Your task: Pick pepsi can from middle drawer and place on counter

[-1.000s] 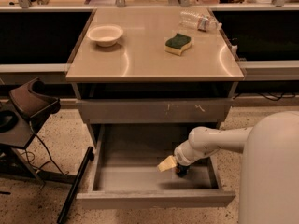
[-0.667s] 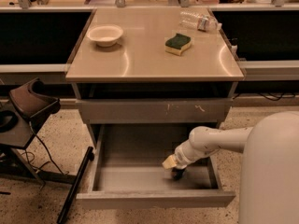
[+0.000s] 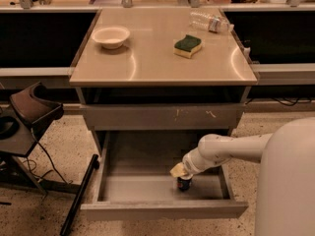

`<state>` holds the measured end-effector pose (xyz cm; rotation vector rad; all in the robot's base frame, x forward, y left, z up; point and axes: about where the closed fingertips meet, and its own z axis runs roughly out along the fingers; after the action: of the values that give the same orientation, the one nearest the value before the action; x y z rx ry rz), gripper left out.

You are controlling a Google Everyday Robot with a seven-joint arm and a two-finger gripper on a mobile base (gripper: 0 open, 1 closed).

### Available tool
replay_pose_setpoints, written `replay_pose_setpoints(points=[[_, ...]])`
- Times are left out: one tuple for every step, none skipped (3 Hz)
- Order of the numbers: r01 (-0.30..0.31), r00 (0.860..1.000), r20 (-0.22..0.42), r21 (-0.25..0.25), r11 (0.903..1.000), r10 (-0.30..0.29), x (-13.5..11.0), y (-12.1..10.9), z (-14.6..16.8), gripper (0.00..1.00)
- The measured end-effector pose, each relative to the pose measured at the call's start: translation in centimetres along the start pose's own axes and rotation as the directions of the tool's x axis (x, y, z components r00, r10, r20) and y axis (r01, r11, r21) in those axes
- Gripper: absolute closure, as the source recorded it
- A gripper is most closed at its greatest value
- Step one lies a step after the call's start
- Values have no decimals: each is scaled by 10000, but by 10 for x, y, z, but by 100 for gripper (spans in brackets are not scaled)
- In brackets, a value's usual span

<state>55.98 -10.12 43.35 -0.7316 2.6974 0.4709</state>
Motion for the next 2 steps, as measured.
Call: replay_pose_setpoints(points=[[352,9974,617,550,9979,-386,-8,19,-39,100],[367,9959,781,1087,9934,-453,-13,36,-102,100]])
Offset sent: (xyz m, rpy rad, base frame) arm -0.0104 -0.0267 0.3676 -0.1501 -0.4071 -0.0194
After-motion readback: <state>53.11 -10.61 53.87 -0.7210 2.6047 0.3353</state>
